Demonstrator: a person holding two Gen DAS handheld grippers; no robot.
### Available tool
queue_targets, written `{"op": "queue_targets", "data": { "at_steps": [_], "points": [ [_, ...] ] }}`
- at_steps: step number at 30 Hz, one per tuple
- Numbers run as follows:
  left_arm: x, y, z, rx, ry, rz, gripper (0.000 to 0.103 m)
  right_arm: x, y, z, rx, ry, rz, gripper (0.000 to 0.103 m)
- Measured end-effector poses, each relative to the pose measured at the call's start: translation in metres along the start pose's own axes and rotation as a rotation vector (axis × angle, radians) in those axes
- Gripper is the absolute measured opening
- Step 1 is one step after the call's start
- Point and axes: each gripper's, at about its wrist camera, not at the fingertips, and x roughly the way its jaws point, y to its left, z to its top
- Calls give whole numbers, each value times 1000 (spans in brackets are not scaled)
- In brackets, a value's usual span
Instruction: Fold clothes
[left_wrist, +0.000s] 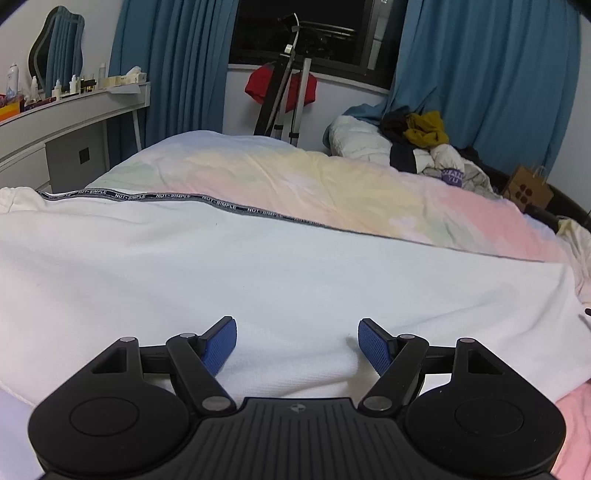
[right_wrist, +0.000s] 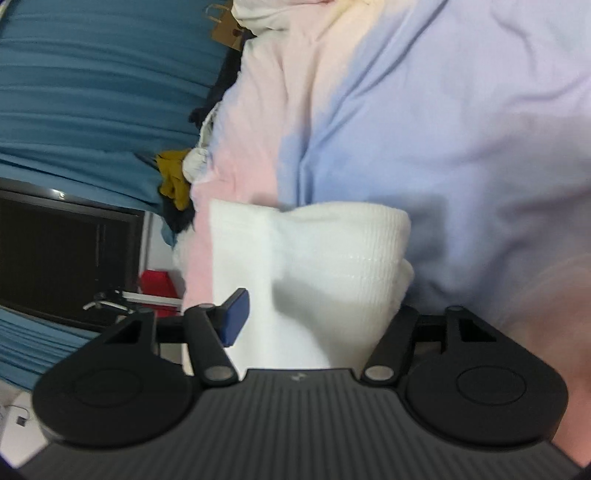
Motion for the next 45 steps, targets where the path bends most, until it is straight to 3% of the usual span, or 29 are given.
{"op": "queue_targets", "data": {
  "at_steps": [1, 3, 7, 30, 36, 41, 45],
  "points": [
    [0, -1, -1, 7, 3, 4, 75, 0, 1, -1, -17, 0, -12, 57],
    [1, -2, -3, 21, 9, 11, 75, 0, 7, -2, -64, -6, -47, 34],
    [5, -4, -7, 43, 24, 17, 75, -7, 9, -4, -83, -23, -61, 13],
    [19, -21, -14, 154, 60, 56, 76, -30, 65, -22, -413, -212, -15, 12],
    [16, -14, -13, 143, 58, 26, 76, -33, 77, -31, -473, -248, -27, 12],
    [14, -9, -9, 115, 68, 1, 76, -40, 106, -52, -641, -309, -23, 12],
    [5, -1, 0, 74, 53, -20, 75, -60, 143, -102, -890, -408, 34, 12]
  ]
}}
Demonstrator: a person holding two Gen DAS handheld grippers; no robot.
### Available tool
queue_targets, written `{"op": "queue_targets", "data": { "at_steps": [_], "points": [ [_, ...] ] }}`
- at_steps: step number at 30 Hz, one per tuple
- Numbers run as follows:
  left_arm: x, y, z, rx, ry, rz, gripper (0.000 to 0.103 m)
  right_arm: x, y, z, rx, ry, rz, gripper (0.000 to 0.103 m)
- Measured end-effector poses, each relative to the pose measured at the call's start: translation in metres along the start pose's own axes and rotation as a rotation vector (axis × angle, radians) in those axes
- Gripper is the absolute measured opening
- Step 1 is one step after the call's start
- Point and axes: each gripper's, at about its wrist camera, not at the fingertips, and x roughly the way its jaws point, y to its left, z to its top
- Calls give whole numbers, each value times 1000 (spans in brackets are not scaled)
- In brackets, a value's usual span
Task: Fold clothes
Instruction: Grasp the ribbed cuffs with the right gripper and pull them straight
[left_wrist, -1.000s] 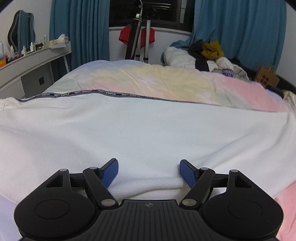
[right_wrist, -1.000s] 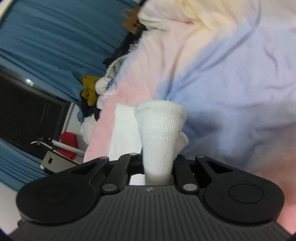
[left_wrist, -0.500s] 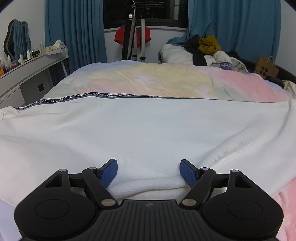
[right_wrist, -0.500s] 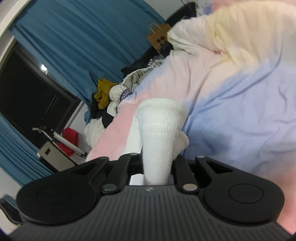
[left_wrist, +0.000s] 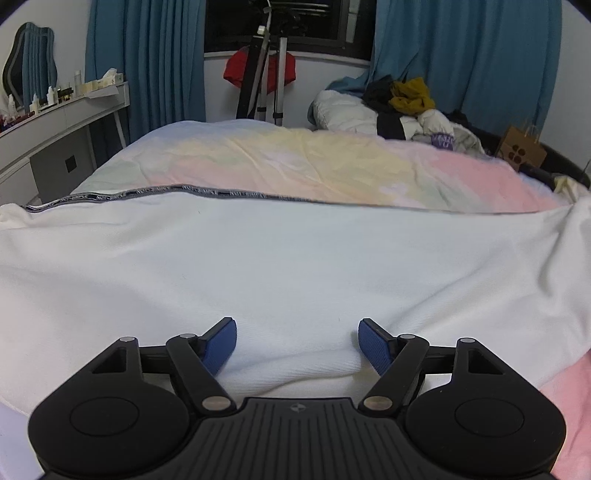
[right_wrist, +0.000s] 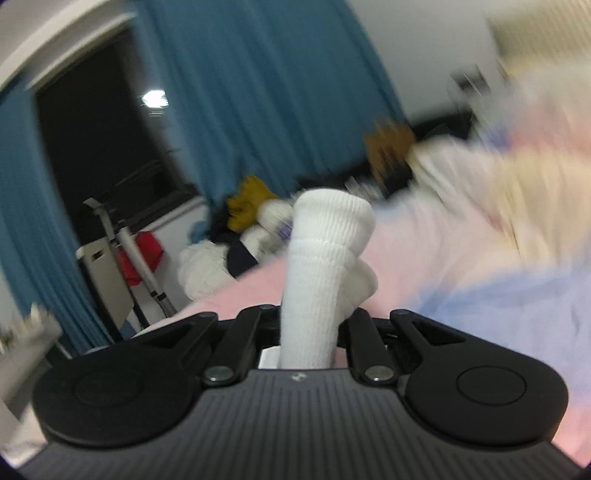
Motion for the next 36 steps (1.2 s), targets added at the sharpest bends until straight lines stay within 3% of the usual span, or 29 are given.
{"op": "queue_targets", "data": {
  "at_steps": [4, 7, 11, 13, 16, 22, 27, 30, 36],
  "points": [
    [-29, 20, 9, -139, -90, -49, 72, -39, 86, -13, -247, -108, 136, 12],
    [-54, 36, 14, -208, -181, -17, 72, -61, 159, -47, -451, -87, 247, 12],
    [-74, 61, 19, -285, -256, 18, 72, -78, 224, -132, -739, 54, 365, 12],
    [-75, 68, 21, -312, -254, 15, 72, -80, 236, -175, -860, 163, 402, 12],
    [-68, 70, 21, -326, -224, -4, 72, -81, 240, -207, -940, 248, 416, 12],
    [-60, 75, 20, -370, -202, -34, 72, -96, 241, -188, -896, 175, 483, 12],
    [-55, 78, 14, -379, -193, -14, 72, -87, 248, -203, -916, 267, 521, 12],
    [-53, 76, 12, -369, -204, 5, 72, -76, 242, -195, -837, 273, 544, 12],
    [-55, 68, 12, -313, -239, 80, 72, -83, 241, -180, -675, 200, 573, 12]
  ]
}}
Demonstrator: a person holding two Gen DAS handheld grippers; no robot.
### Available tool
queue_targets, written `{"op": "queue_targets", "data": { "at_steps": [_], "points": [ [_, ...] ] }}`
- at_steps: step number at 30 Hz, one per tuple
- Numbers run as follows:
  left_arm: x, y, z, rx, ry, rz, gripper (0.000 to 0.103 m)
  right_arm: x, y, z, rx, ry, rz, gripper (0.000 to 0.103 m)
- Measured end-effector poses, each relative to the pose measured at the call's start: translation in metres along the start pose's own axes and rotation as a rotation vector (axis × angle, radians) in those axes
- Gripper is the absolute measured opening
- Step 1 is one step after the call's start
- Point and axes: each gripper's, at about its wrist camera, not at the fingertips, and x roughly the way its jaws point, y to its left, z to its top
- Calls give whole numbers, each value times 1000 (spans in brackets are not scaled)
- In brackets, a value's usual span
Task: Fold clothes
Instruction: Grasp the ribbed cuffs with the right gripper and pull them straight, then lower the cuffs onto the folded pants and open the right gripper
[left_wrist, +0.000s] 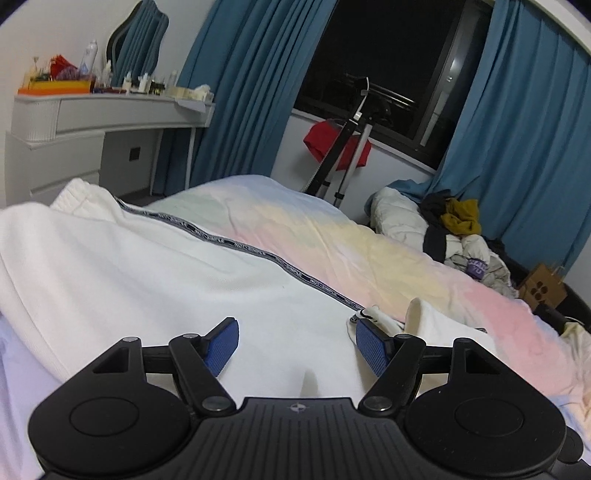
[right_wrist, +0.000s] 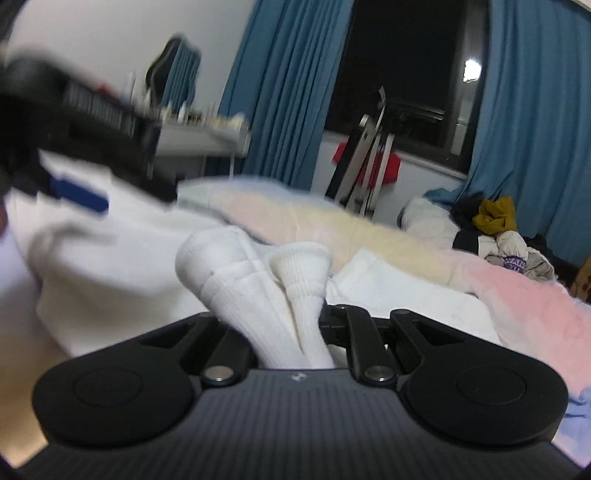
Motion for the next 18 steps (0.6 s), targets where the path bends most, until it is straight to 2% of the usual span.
{"op": "queue_targets", "data": {
  "at_steps": [1, 4, 9, 13, 18],
  "points": [
    [-1, -1, 1, 15, -3, 13, 72, 0, 1, -1, 15, -6, 9, 12],
    [-5, -5, 2, 59, 9, 41, 72, 17, 14, -16, -19, 61, 43, 12],
    [-19, -12, 2, 137, 15, 75, 73, 27, 16, -19, 6, 122, 96, 14],
    [-29, -14, 0, 151, 54, 72, 73, 25, 5, -21, 68, 125, 143, 16],
    [-47, -8, 5, 134, 62, 81, 73, 16, -2, -14, 115, 106, 174, 16]
  ]
}}
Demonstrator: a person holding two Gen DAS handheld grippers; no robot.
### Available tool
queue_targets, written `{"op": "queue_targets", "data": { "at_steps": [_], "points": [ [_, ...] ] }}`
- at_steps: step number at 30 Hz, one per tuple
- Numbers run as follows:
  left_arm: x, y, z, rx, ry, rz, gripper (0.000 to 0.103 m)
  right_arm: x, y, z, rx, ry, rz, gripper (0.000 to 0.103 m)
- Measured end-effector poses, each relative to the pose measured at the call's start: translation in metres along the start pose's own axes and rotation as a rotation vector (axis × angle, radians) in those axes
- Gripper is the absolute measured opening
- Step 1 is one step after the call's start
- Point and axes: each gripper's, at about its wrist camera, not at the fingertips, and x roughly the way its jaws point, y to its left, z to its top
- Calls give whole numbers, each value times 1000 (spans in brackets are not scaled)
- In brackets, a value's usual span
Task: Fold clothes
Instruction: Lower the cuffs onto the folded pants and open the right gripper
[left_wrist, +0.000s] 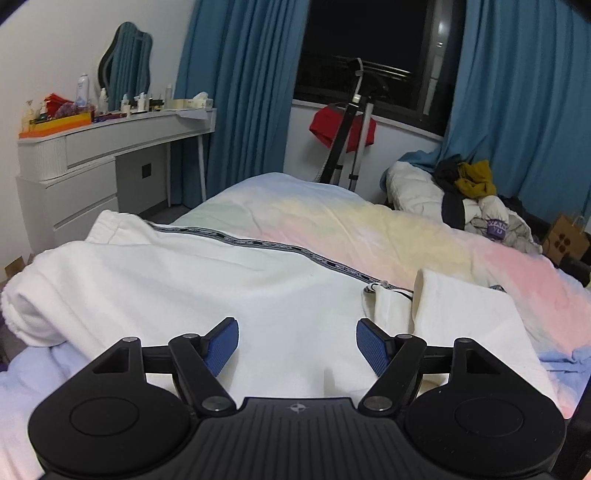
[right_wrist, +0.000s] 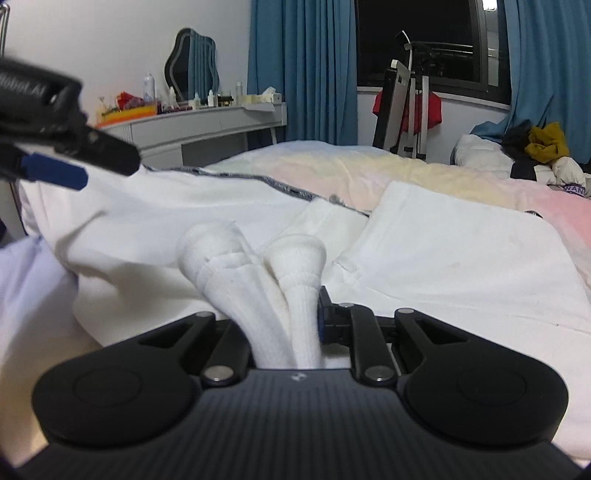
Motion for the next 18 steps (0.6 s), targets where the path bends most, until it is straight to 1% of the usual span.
{"op": "queue_targets", "data": {
  "at_steps": [3, 5, 7, 8, 11, 13, 16, 17, 18],
  "points": [
    [-12, 8, 6, 13, -5, 10, 74, -8, 0, 6, 10, -39, 20, 16],
    [-20, 15, 10, 29, -4, 19, 74, -11, -1, 8, -6, -58, 42, 16],
    [-27, 26, 14, 36, 0, 33, 74, -12, -3, 10, -20, -46, 57, 16],
    [-30, 33, 17, 29, -1, 36, 75, -12, -6, 10, 2, -38, 62, 16],
    [-34, 56, 22, -15, -7, 42, 76, -9, -7, 10, 27, -16, 66, 18],
    [-32, 72, 22, -49, -5, 58, 76, -7, -6, 9, 26, -8, 63, 23],
    [-25, 93, 19, -109, 19, 61, 76, -8, -4, 10, 29, -5, 63, 36],
    [-23, 99, 18, -132, 27, 63, 76, -9, -2, 11, 32, -7, 70, 46],
    [-21, 105, 16, -157, 32, 66, 76, -12, 0, 11, 39, -15, 81, 60]
  ]
}}
